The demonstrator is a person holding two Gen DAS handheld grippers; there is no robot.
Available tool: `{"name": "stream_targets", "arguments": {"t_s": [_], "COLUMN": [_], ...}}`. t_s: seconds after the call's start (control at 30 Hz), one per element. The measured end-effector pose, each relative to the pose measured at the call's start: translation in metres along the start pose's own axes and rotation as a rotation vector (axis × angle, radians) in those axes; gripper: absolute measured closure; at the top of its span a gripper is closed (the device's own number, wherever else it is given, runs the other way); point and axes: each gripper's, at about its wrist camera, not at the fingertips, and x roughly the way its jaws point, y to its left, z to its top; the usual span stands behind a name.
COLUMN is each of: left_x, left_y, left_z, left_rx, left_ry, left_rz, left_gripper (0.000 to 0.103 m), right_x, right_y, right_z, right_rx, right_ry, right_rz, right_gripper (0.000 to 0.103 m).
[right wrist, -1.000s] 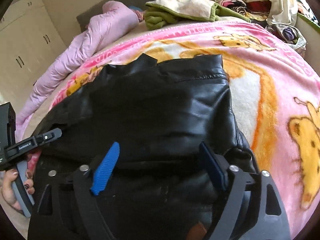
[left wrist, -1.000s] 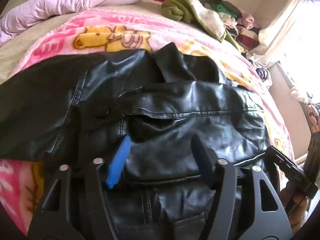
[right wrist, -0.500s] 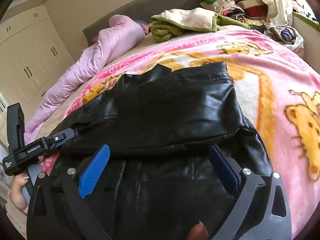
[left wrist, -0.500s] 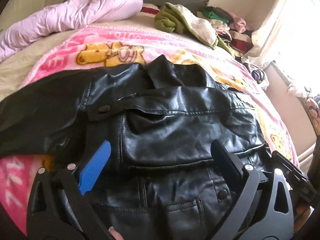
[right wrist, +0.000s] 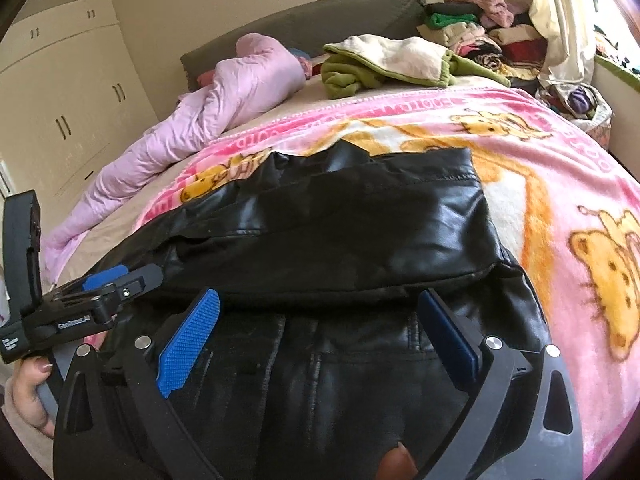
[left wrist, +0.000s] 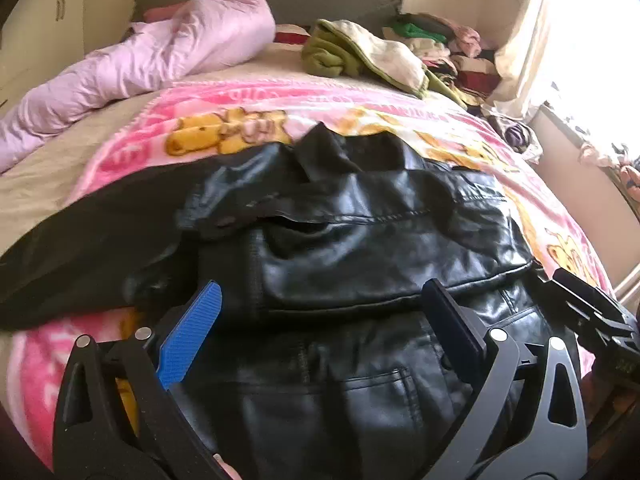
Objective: Fold large clothes
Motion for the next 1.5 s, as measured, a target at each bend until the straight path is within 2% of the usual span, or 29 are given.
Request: {"name": "stream_targets", "arguments": {"t_s": [0.2,0.57,0.83,1.07,1.23,1.5], "left_x": [-0.018,-0.047,-0.062,-0.073,-0.084,-0.1], "left_y": [0.021,0.054,0.095,0.132,0.161,0.198], "left_z": [0.003,0.002,0.003,0.003,0.002,-0.003], "left_rx": [-0.046,-0.097,-0.177,-0.264,-0.313,-0.388], "left_ry": [-0.013,-0.05,-0.063,-0.079,-0.101,-0.134], "left_rz": [0.047,0.072,0.122,0.134,0.198,0.246], "left_gripper": [0.009,0.009,0.009,0.009,0.009,0.009], "right_x": [-0.002,0.007,0.014,0.026,0.032,0.045], "right_y": [0.024,0.066,0.1,0.126,0.146,0.178], "right_z": [0.015,0.029,0.041,0.047,0.052,0.06], "right_rx": [-0.052,-0.109,-0.162,-0.206,-0.245,-0.287], "right_ry": [-0.027,-0.049,-0.068,-0.064,-0.074,-0.072], "right_rz": [0.03,0.07,0.095,0.117,0.127,0.162], "right_gripper": [0.004,0.004,0.004,0.004,0.004,0.004]}}
